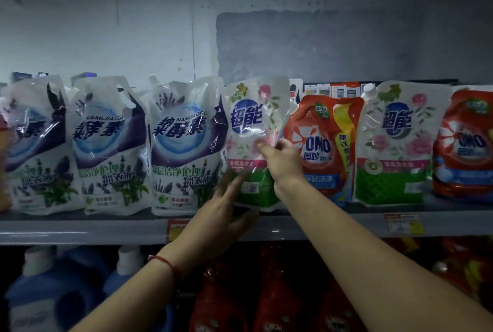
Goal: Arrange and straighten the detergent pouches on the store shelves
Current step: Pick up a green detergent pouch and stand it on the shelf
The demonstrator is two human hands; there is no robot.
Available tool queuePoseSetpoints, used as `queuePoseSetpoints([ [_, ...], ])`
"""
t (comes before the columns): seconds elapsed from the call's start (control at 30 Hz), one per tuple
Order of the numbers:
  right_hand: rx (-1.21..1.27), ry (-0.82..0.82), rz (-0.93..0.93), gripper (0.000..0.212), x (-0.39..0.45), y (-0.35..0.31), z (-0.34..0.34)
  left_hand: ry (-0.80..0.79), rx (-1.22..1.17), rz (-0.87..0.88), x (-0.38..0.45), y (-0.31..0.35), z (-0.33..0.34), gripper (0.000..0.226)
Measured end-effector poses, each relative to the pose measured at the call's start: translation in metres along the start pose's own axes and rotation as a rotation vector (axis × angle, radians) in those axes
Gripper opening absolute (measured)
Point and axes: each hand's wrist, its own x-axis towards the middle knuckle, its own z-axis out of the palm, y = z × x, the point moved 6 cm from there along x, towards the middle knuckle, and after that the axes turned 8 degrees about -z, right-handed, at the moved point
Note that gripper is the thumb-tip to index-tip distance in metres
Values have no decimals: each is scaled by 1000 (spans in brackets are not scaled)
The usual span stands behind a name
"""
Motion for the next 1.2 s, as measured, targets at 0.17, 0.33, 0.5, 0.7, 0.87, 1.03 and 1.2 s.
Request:
queuePoseSetpoints([
  [0.17,115,-26,-100,19,-25,-52,-35,65,-643,-124,3,7,-2,89],
  [0.33,332,-137,48,19,-74,-68,-86,-171,-1127,-142,-2,54,26,41],
  [0.5,265,-50,125,41,-137,-37,-159,-409,-1331,-266,-61,90,98,53],
  [0.7,243,312,285,53,-231,49,-247,-447,-1285,-462,-119,113,179,47],
  [0.87,123,489,375,59,-284,115,-284,-575,-1090,-463,-147,124,218,29],
  [1.03,328,571,600,86,-339,182,-298,-767,-900,-442,-185,113,246,40],
  [1.2,433,532,800,90,-404,228,-298,-1025,-921,-523,-239,95,274,30],
])
